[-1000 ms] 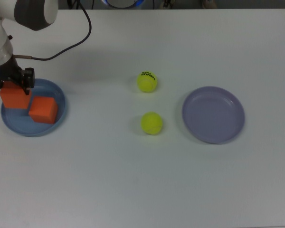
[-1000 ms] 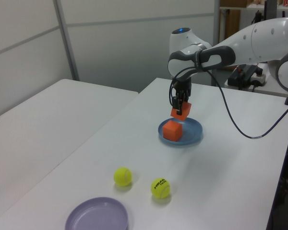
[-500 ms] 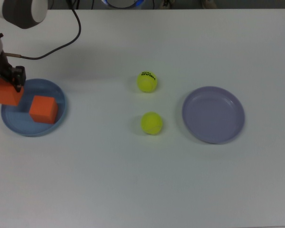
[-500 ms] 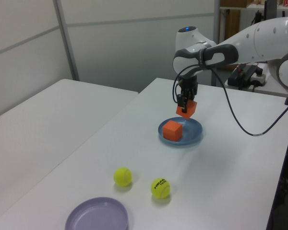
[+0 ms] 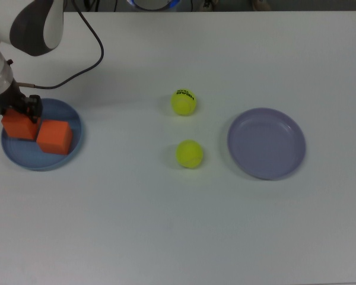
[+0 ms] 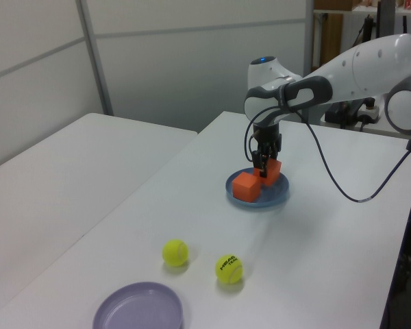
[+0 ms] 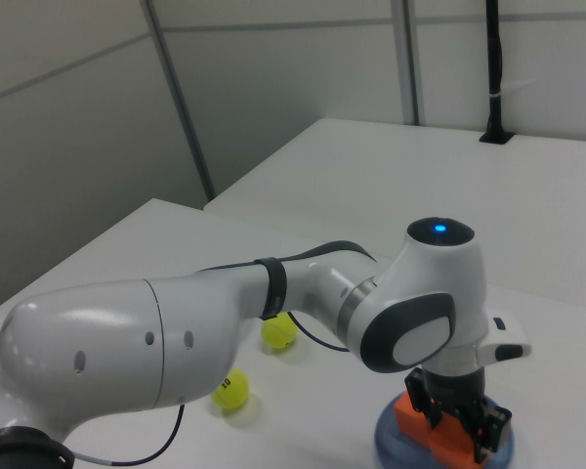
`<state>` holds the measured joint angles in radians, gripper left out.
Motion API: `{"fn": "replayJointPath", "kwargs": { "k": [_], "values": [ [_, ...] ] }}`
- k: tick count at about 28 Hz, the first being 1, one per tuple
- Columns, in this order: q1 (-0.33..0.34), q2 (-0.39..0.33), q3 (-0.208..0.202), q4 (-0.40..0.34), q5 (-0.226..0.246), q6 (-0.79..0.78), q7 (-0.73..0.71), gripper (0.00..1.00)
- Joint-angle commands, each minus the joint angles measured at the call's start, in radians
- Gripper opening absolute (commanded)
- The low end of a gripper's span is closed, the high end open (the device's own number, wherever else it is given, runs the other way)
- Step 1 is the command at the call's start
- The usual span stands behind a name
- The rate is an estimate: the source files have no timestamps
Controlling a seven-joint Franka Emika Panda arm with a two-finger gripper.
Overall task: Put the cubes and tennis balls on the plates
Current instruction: 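Release the cube, move to a tennis ball and grasp it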
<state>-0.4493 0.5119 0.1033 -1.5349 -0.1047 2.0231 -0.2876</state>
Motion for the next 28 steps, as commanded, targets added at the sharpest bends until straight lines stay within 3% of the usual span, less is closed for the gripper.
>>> {"fn": "replayJointPath", "kwargs": {
  "k": [1,10,13,19,21,28],
  "values": [
    [0.003,-0.024,-0.007,0.001,0.026,0.014,0.013,1.0],
    [0.023,-0.107,0.01,-0.001,0.095,0.002,0.015,1.0],
    [0.076,-0.125,0.036,-0.004,0.111,-0.001,0.05,1.0],
    [0.211,-0.115,0.072,-0.004,0.099,0.008,0.226,1.0],
    [0.294,-0.089,0.072,-0.005,0.091,0.014,0.26,1.0],
    [0.451,-0.062,0.072,-0.01,0.091,0.014,0.341,1.0]
  ]
}}
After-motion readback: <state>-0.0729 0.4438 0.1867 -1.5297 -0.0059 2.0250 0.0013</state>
